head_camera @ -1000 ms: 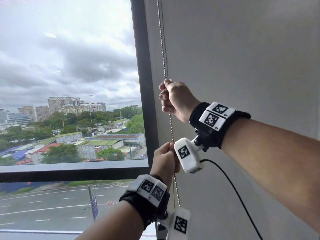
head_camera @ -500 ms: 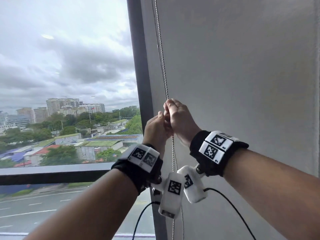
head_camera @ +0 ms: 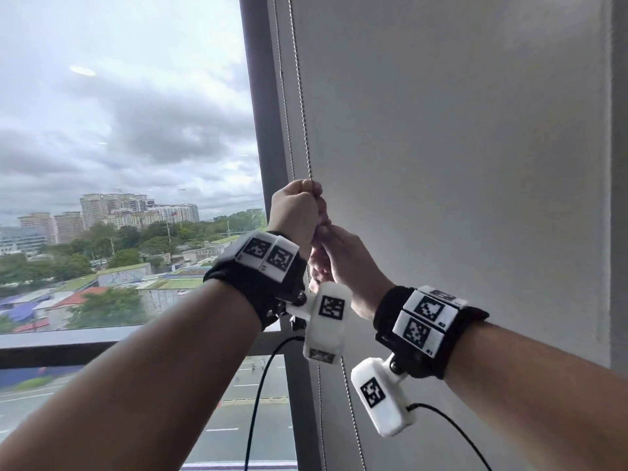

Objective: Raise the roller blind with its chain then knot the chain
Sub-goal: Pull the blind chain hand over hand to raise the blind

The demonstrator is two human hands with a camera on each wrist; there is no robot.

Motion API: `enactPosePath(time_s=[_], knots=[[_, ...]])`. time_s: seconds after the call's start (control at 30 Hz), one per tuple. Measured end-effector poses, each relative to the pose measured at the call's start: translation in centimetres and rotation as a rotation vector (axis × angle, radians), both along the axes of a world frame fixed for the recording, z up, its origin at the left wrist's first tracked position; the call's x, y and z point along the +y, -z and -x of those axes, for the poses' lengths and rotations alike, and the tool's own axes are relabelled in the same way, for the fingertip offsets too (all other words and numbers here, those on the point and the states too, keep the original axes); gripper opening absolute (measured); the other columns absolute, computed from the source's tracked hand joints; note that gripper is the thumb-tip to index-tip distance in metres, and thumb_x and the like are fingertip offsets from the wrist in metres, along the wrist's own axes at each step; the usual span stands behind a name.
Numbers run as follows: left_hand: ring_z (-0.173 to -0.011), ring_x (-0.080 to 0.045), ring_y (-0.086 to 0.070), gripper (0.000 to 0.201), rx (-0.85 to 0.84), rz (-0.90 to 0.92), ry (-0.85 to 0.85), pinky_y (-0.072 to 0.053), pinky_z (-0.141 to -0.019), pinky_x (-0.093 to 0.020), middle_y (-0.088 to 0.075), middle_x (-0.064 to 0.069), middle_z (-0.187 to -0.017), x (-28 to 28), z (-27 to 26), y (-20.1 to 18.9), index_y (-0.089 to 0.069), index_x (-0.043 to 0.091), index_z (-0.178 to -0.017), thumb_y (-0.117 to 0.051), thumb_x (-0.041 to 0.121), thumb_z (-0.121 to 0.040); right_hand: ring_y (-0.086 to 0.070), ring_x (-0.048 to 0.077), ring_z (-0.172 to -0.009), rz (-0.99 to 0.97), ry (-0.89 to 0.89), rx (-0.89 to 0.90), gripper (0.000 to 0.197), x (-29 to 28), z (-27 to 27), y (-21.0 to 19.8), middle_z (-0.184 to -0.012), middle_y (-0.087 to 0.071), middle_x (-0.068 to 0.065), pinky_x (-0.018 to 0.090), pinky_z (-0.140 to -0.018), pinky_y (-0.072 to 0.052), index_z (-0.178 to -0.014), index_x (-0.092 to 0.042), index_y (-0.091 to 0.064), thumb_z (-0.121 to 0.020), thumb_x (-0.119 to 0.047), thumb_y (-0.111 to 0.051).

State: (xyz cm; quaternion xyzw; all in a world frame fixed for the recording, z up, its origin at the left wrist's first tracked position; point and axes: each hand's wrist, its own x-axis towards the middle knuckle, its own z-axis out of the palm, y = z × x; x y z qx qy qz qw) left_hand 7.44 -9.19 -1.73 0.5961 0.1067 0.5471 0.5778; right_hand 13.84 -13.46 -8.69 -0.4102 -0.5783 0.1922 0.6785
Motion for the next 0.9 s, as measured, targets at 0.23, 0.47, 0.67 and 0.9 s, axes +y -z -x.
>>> enactPosePath(time_s=[0.23,0.47,0.67,0.9], knots=[[-0.03,-0.013,-0.027,0.036,0.102,-0.002,-0.068,-0.021,-0.042,-0.024,-0.034,0.004,-0.034,0.2,-0.7,0.8,-0.047,0.01,-0.061,-0.019,-0.012,-0.068,-0.061,0.028,-0.061,0.045,0.264,-0.012,0.035,0.1,-2.2,-1.5,-0.067,-0.066,0.018,0.051,-0.075,-0.059,-0.07,0.0,-0.067,-0.079,-0.024,-0.044],[-0.032,-0.012,-0.028,0.037,0.103,0.026,-0.019,-0.021,-0.044,-0.022,-0.036,0.002,-0.039,0.3,-0.8,5.3,-0.042,0.01,-0.055,-0.015,-0.015,-0.058,-0.064,0.028,-0.069,-0.046,0.332,-0.003,0.028,0.3,-2.5,-7.1,-0.074,-0.067,0.015,0.05,-0.081,-0.056,-0.082,-0.004,-0.066,-0.09,-0.015,-0.042],[-0.044,-0.015,-0.036,0.025,0.223,0.085,-0.038,-0.028,-0.046,-0.024,-0.043,-0.007,-0.056,1.6,-1.7,11.0,-0.052,-0.004,-0.071,-0.032,-0.019,-0.075,-0.057,0.024,-0.056,-0.055,0.164,0.074,0.026,1.1,-0.7,-10.8,-0.068,-0.061,0.012,0.034,-0.056,-0.054,-0.095,-0.005,-0.056,-0.103,-0.021,-0.037],[-0.056,-0.018,-0.043,0.006,0.304,0.068,0.069,-0.034,-0.054,-0.027,-0.049,-0.009,-0.063,1.7,-0.6,13.4,-0.061,0.003,-0.071,-0.056,0.0,-0.072,-0.032,0.011,-0.043,-0.107,0.21,0.115,0.034,2.8,-0.2,-8.5,-0.057,-0.041,-0.001,0.024,-0.043,-0.027,-0.073,-0.015,-0.046,-0.104,-0.018,-0.033]])
